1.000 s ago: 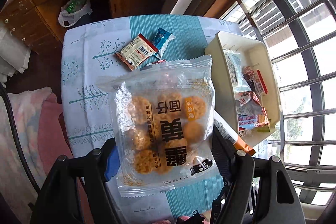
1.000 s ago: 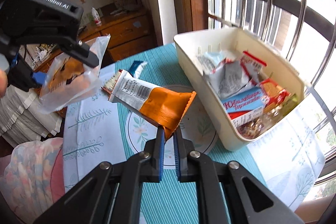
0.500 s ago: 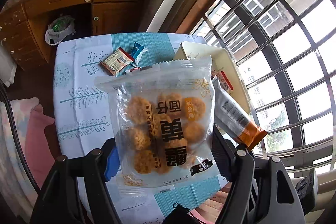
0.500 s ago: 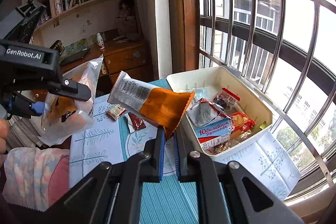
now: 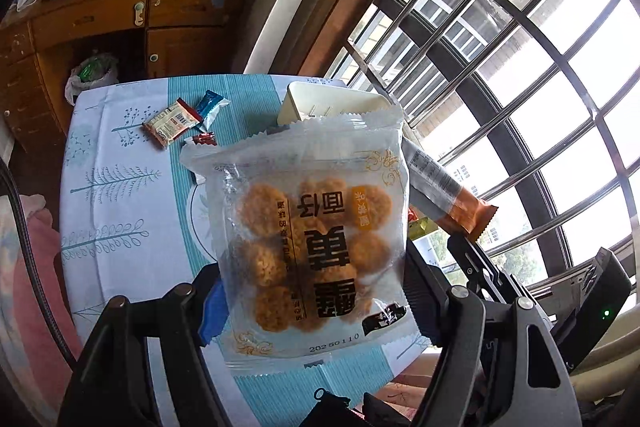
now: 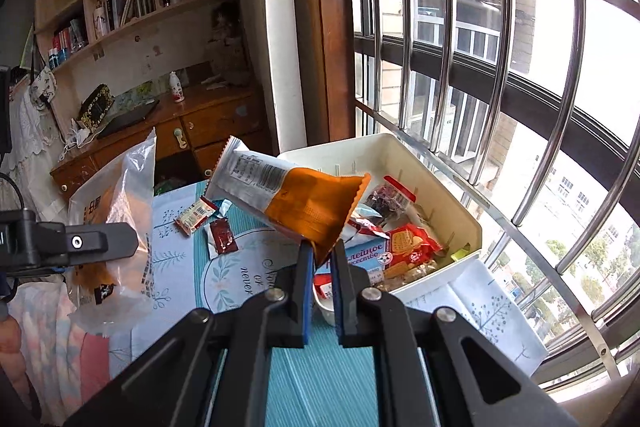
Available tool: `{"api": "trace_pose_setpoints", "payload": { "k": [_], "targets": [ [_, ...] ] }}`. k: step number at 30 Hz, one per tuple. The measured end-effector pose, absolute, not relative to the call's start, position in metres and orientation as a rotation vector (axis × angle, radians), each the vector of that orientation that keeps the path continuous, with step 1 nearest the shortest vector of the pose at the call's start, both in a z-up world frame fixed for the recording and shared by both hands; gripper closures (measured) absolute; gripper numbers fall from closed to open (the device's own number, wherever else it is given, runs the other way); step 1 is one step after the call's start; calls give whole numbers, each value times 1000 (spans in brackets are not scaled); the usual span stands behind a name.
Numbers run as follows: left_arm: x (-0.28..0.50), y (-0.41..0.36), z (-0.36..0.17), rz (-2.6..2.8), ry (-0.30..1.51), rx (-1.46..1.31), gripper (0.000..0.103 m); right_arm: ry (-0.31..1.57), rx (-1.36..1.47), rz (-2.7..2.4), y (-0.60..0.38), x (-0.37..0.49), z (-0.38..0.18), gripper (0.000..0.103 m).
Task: Organize snacks
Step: 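Carry both snacks over the white tray and open both tools to release them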
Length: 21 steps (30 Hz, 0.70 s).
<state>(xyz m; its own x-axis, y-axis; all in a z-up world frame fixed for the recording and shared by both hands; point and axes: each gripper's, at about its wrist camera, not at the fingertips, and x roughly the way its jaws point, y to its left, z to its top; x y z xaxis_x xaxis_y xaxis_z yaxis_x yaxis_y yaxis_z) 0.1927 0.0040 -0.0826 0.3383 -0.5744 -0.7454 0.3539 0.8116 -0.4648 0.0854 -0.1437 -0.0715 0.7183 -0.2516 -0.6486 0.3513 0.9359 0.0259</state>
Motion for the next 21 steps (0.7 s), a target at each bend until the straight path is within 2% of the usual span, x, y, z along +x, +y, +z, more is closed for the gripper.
{"api": "trace_pose_setpoints", "payload": {
  "k": [21],
  "targets": [
    [209, -152, -88, -545, 988, -327, 29, 769, 10, -173, -290, 120, -81, 95]
  ]
}}
